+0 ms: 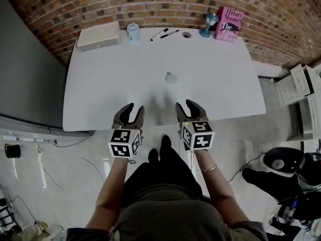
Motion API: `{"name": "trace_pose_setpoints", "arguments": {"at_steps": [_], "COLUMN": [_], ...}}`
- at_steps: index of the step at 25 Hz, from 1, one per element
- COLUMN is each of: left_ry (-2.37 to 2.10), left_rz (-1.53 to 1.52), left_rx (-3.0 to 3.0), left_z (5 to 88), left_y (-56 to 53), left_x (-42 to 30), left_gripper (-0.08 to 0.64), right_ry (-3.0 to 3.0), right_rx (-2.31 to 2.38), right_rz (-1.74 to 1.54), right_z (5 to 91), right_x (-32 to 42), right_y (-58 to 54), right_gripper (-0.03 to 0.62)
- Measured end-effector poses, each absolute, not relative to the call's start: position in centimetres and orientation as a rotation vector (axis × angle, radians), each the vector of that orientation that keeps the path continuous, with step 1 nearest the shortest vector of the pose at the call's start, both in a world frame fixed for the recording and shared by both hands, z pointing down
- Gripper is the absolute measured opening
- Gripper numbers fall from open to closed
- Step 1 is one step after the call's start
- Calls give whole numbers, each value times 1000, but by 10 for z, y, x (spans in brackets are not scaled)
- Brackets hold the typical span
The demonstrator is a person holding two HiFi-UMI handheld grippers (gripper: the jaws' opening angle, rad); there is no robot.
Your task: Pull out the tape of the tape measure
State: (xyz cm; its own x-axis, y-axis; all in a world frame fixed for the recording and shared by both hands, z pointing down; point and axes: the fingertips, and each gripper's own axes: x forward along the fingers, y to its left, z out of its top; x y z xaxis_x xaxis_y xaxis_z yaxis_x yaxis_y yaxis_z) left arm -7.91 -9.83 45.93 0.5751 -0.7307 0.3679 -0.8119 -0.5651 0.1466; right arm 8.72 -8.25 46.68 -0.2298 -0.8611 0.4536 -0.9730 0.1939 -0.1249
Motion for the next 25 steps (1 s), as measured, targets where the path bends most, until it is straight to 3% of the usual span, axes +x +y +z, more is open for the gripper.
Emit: {"name": "trace_pose_setpoints", "arguments": {"at_steps": [25], "left_ry": [-1419], "left_rz": [426], "left_rx": [2277], "left_z": [493], "left_y": [-186], "left_x": [-63], "left_gripper": [143], "right_ry": [-2108], "right_rx": [1379], "right_rz": [598], "right_z": [544], "right_x": [97], "right_y": [-213], "right_gripper": [225]}}
